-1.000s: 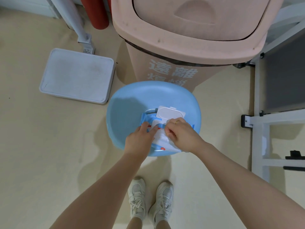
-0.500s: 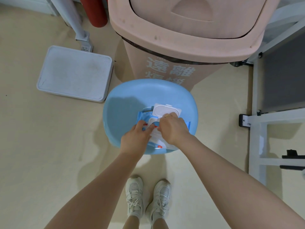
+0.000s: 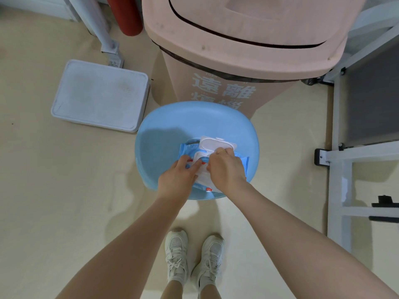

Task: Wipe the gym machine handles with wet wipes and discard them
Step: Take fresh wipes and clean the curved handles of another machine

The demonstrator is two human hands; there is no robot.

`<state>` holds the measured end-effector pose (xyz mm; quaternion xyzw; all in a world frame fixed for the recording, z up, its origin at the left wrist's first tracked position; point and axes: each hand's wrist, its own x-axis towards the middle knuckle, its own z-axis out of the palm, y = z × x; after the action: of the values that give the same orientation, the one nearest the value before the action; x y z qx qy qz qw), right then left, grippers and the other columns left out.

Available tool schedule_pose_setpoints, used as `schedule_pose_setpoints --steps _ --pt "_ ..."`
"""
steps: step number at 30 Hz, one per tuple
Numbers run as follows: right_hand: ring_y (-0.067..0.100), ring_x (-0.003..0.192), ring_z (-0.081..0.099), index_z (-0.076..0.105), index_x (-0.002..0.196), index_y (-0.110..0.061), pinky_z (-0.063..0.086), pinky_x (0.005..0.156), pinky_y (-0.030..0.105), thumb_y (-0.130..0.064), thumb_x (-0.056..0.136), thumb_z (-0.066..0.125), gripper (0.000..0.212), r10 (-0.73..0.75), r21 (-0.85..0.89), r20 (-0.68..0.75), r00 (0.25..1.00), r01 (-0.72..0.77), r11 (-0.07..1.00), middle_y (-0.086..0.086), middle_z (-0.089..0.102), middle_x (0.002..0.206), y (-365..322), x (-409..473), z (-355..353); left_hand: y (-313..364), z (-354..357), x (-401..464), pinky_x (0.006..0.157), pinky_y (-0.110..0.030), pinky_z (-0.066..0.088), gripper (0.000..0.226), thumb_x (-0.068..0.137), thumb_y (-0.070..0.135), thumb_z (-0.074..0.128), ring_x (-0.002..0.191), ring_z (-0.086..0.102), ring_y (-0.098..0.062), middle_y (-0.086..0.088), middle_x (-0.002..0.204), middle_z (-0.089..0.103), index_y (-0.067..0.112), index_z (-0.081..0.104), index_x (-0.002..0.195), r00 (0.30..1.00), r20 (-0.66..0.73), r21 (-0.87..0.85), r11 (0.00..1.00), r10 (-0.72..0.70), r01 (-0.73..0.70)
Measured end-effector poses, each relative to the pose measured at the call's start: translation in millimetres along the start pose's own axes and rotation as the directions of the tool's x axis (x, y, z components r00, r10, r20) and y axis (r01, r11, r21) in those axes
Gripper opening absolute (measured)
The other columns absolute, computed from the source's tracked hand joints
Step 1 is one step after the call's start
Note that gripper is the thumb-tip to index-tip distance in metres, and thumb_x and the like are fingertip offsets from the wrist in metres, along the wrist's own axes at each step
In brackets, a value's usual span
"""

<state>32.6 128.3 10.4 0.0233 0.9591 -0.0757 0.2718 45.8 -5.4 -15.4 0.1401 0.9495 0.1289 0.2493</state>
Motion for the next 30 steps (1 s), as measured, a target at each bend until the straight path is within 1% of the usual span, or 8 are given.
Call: schedule_pose_setpoints --steps 7,14,18,20,22,24,26,30 --pt "0.027 0.109 0.035 0.050 0.087 -0.020 0.028 0.077 0.034 -0.012 0.093 0.039 0.015 -0.110 0.223 0.162 0.981 0.072 0.972 0.005 0.043 0.101 17 0 -2 -3 1 -2 0.076 -0.032 0.048 0.048 0.094 0.026 0.045 0.120 0.044 -0.017 0.005 0.136 0.039 0.043 0.034 0.138 1.000 -0.014 -0.041 0.999 0.007 -0.008" --pt "0.016 0.085 0.037 0.042 0.067 -0.029 0.032 0.073 0.019 -0.004 0.088 0.048 0.033 -0.247 0.616 0.136 0.959 0.114 0.780 -0.010 0.042 0.077 53 -11 2 -8 2 -6 0.071 -0.035 0.048 0.043 0.087 0.017 0.058 0.112 0.054 -0.026 -0.005 0.127 0.053 0.032 0.054 0.127 0.987 -0.157 -0.154 0.987 0.029 -0.053" --pt "0.018 0.078 0.048 0.054 0.079 -0.020 0.043 0.071 0.033 -0.024 0.087 0.056 0.009 -0.047 0.539 -0.111 0.993 0.099 0.837 -0.003 0.052 0.080 29 -13 4 -6 0 -5 0.050 -0.033 0.048 0.046 0.066 0.010 0.078 0.083 0.065 -0.031 -0.010 0.104 0.063 0.024 0.068 0.109 0.985 -0.131 -0.101 0.987 0.114 -0.128" --pt "0.022 0.092 0.055 0.062 0.094 -0.015 0.047 0.075 0.034 -0.035 0.087 0.055 0.023 0.008 0.330 -0.097 0.995 0.024 0.944 0.003 0.058 0.098 12 -11 5 -7 -1 -4 0.039 -0.030 0.046 0.049 0.052 0.010 0.086 0.067 0.065 -0.029 -0.009 0.091 0.066 0.023 0.072 0.097 0.979 -0.149 -0.045 0.988 0.140 -0.148" --pt "0.028 0.093 0.055 0.061 0.079 -0.012 0.045 0.070 0.034 -0.027 0.089 0.052 0.021 -0.011 0.205 -0.089 0.996 0.029 0.978 0.008 0.058 0.097 5 -5 9 -8 1 -3 0.035 -0.029 0.044 0.053 0.047 0.010 0.088 0.062 0.064 -0.028 -0.008 0.088 0.067 0.023 0.073 0.096 0.971 -0.180 -0.018 0.986 0.157 -0.163" --pt "0.028 0.087 0.054 0.046 0.059 -0.018 0.044 0.069 0.036 -0.017 0.087 0.052 0.029 -0.012 0.276 -0.068 0.998 0.030 0.961 0.008 0.057 0.088 9 0 7 -10 5 -4 0.035 -0.030 0.046 0.054 0.048 0.009 0.088 0.064 0.065 -0.029 -0.008 0.089 0.067 0.023 0.072 0.098 0.970 -0.184 -0.026 0.985 0.160 -0.168" --pt "0.023 0.079 0.052 0.043 0.058 -0.022 0.044 0.071 0.034 -0.008 0.084 0.054 0.031 0.025 0.501 -0.048 0.999 0.002 0.866 0.004 0.055 0.080 19 1 5 -12 8 -3 0.037 -0.032 0.048 0.053 0.051 0.008 0.086 0.066 0.065 -0.029 -0.009 0.091 0.067 0.023 0.072 0.100 0.966 -0.206 -0.051 0.984 0.156 -0.170" --pt "0.011 0.064 0.046 0.053 0.064 -0.017 0.039 0.061 0.018 0.002 0.086 0.052 0.029 0.130 0.905 0.118 0.984 -0.161 0.395 -0.003 0.052 0.066 36 -13 2 -10 10 -4 0.037 -0.028 0.047 0.051 0.048 0.010 0.088 0.063 0.064 -0.027 -0.007 0.090 0.067 0.020 0.072 0.095 0.955 -0.255 -0.038 0.986 0.149 -0.164"
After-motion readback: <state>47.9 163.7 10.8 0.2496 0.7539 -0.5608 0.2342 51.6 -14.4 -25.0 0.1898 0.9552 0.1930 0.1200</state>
